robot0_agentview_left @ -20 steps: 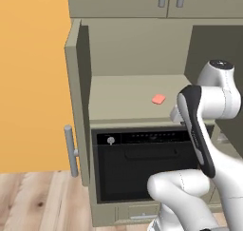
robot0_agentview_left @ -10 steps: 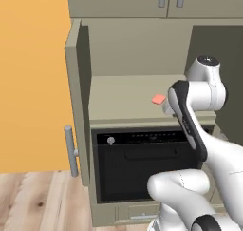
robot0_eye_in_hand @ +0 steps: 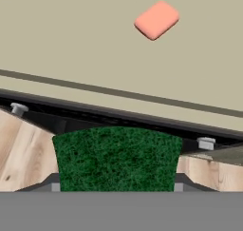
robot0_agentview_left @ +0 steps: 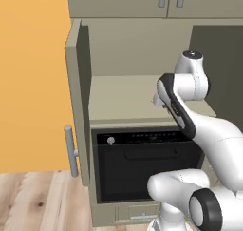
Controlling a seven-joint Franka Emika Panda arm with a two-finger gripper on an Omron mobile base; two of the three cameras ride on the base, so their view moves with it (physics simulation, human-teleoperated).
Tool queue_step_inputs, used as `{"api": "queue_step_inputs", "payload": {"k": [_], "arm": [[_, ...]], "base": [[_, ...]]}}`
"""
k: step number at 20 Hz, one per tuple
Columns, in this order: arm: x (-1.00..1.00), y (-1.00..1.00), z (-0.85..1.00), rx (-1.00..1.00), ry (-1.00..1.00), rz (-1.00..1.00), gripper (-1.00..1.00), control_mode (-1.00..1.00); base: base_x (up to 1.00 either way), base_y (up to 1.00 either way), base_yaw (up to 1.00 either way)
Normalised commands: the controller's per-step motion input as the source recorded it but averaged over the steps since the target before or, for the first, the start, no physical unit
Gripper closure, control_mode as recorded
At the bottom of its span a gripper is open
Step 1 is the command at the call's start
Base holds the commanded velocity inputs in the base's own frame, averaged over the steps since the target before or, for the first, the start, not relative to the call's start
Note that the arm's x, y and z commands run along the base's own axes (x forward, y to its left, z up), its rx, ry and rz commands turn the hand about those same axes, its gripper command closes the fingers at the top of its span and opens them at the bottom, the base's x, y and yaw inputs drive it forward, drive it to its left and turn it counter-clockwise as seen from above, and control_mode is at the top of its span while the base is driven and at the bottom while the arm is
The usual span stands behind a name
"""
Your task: Pick up the bar soap and sponge from the sink, and place them back in the cabinet, and close the cabinet doors.
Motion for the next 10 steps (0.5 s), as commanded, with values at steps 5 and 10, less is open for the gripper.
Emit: {"api": "queue_step_inputs", "payload": {"k": [5, 10], "arm": [[0.49, 0.18, 0.0, 0.0, 0.0, 0.0, 1.0, -1.0], [0.37, 0.21, -0.03, 0.0, 0.0, 0.0, 1.0, -1.0]], "base": [[0.0, 0.0, 0.0], [0.0, 0.0, 0.0]]}}
